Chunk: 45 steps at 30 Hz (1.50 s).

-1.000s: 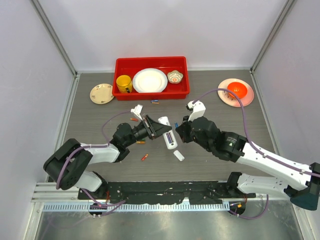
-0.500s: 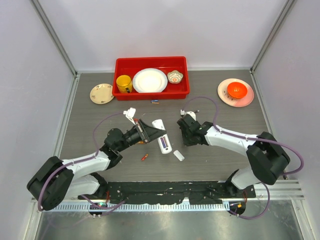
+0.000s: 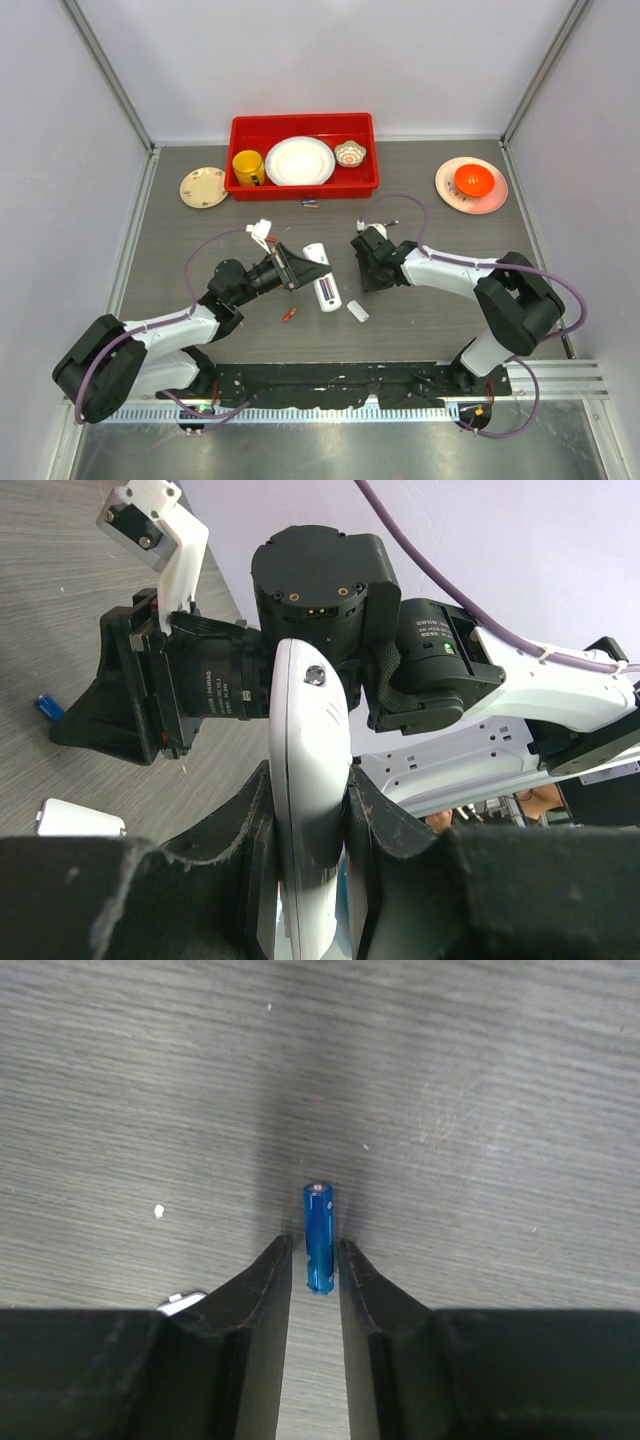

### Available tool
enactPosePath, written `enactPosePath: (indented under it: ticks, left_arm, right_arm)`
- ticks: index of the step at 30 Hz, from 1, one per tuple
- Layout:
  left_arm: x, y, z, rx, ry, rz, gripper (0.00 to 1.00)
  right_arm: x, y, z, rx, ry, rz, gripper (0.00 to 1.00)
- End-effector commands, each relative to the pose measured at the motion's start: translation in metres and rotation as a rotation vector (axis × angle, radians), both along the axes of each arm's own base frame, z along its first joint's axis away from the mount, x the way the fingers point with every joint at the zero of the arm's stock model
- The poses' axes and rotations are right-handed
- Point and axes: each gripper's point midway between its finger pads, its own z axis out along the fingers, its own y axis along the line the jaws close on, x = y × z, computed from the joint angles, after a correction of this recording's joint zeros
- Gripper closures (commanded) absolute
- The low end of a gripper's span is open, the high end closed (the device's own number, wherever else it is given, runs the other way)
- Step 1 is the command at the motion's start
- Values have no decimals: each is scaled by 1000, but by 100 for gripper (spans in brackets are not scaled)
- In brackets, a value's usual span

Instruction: Load the batteries into the remote control

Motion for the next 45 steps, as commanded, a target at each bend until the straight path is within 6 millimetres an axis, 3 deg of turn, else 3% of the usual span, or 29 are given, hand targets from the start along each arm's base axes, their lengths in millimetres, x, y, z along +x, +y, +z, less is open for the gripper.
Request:
enactPosePath:
  ticks: [1,8,17,20,23,24,26,29,30,33,34,35,37,40,45]
  left_arm:
    - [-3,1,15,-38,-64,-10,100]
    - [-3,0,13,-49,-59,-18,100]
    - [-5,0,12,-51,-61,-25,100]
    - [-6,0,11,-52,-60,-29,100]
    - [-6,-1,11,-51,-58,-33,100]
    - [-6,-1,10,-49,-58,-32,100]
    - [-5,-1,8,-46,-54,-34,100]
    - [-3,-3,8,-46,-49,-36,100]
    - [-2,-4,11,-50,-53,-36,100]
    - [5,-7,13,-56,-43,-21,100]
    - [8,-9,13,-59,-30,-16,100]
    - [12,-11,18,-70,-35,-11,100]
    - [16,-14,22,-85,-32,-7,100]
    - [24,-18,27,-117,-16,4,100]
    - [31,-22,30,-184,12,-2,100]
  right_arm:
    - [5,1,-1,-5,13,9,67]
    - [18,2,6,-11,17,8,63]
    - [28,7,8,-14,44,34,66]
    - [27,7,6,-20,52,41,70]
    - [23,6,3,-25,66,54,81]
    - [21,5,3,-27,72,57,92]
    - [22,3,5,-32,62,45,99]
    - [30,3,34,29,-44,-1,99]
    - [34,7,63,114,-143,-11,99]
    - [34,21,121,322,-320,-20,99]
    - [24,20,148,393,-389,-18,99]
    - [13,30,159,429,-411,13,99]
    - [1,27,187,446,-499,14,99]
    - [-24,36,212,511,-549,71,99]
    - [-50,50,235,567,-594,162,99]
